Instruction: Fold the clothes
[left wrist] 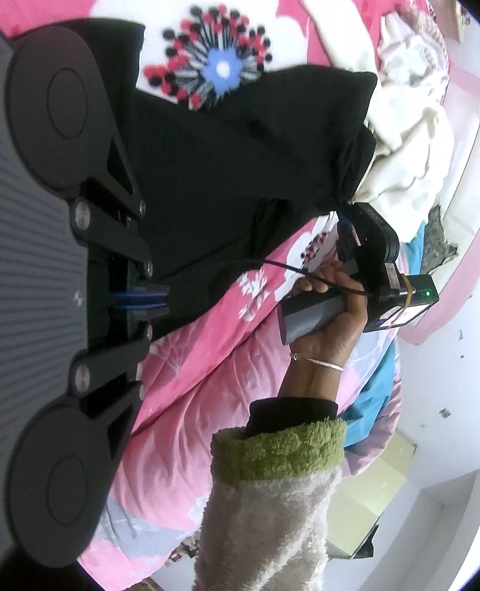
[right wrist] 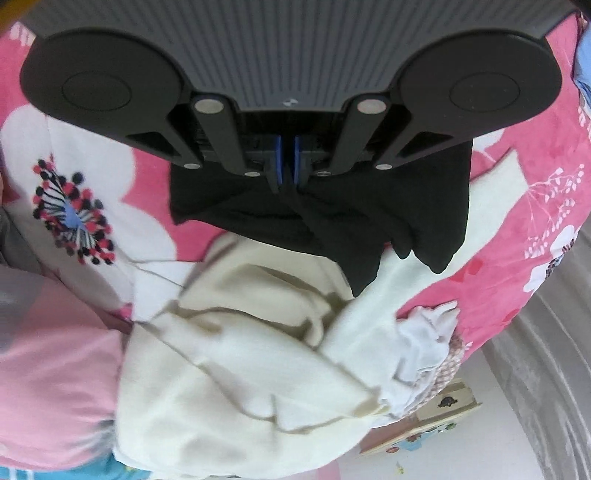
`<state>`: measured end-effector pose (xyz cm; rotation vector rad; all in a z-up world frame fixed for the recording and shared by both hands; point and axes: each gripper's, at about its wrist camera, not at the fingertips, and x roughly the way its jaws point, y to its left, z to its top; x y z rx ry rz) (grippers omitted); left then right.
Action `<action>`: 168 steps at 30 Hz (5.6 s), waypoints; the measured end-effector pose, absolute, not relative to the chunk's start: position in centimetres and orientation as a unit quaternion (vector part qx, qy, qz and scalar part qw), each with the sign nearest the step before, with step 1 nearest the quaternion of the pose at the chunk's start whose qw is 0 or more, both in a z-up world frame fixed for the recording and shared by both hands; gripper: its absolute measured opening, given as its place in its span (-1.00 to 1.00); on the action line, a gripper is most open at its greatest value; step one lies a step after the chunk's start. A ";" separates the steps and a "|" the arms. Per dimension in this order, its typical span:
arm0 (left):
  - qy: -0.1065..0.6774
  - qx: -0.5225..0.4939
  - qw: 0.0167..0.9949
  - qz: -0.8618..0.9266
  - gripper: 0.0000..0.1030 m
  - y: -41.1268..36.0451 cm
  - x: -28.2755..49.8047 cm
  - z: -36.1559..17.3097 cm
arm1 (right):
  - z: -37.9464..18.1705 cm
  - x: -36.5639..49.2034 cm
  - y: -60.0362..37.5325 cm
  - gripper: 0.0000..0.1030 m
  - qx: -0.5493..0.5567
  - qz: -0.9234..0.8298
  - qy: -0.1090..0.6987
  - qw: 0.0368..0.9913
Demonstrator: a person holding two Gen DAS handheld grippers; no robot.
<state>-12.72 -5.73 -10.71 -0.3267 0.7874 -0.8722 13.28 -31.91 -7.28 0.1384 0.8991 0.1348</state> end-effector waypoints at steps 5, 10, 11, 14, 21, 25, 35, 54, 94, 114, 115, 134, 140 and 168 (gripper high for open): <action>0.370 -0.150 0.813 -0.423 -0.92 -6.8 -12.7 -10.5 | -7.3 12.8 -34.2 -0.92 0.078 0.061 0.428 0.898; 0.374 -0.144 0.807 -0.434 -0.92 -6.9 -13.0 -10.5 | -7.8 12.4 -36.8 -0.92 0.090 0.047 0.430 0.897; 0.377 -0.143 0.805 -0.434 -0.92 -6.8 -13.0 -10.7 | -8.2 12.3 -37.1 -0.92 0.092 0.045 0.432 0.896; 0.398 -0.147 0.796 -0.432 -0.89 -7.1 -12.6 -11.2 | -9.7 12.4 -37.6 -0.90 0.104 0.034 0.446 0.888; 0.419 -0.153 0.774 -0.449 -0.56 -5.2 -12.6 -10.7 | -10.5 12.3 -38.0 -0.48 0.105 0.016 0.457 0.883; 0.432 -0.141 0.768 -0.451 -0.06 -1.9 -13.4 -9.6 | -7.6 9.9 -39.0 -0.35 0.107 0.030 0.442 0.890; 0.446 -0.171 0.823 -0.308 0.13 8.9 -11.8 -8.9 | 3.7 -4.8 -38.0 -0.17 0.058 0.130 0.466 0.873; 0.421 -0.087 0.860 -0.273 -0.92 3.2 -8.9 -12.8 | -5.0 -15.1 -34.1 0.03 0.338 0.171 0.469 0.798; 0.362 0.075 0.763 -0.530 0.02 -6.2 -20.9 -8.4 | -10.9 -20.5 -42.5 -0.98 0.426 0.052 0.547 0.719; 0.392 0.195 0.763 -0.475 -0.18 -5.5 -23.4 -11.4 | -12.5 -20.9 -41.5 -0.88 0.387 0.071 0.570 0.721; 0.393 0.194 0.765 -0.472 -0.18 -5.5 -23.3 -11.5 | -12.7 -20.9 -41.3 -0.88 0.381 0.072 0.571 0.723; 0.408 0.190 0.779 -0.437 -0.73 -5.3 -23.0 -11.9 | -12.3 -20.8 -39.0 -0.91 0.252 0.080 0.582 0.769; 0.400 0.219 0.770 -0.446 -0.25 -5.9 -24.1 -11.9 | -9.7 -21.5 -40.5 -0.94 0.328 0.094 0.549 0.763; 0.344 0.306 0.719 -0.520 -0.96 -5.6 -25.6 -8.8 | -10.2 -24.4 -42.5 -0.95 0.345 0.061 0.592 0.726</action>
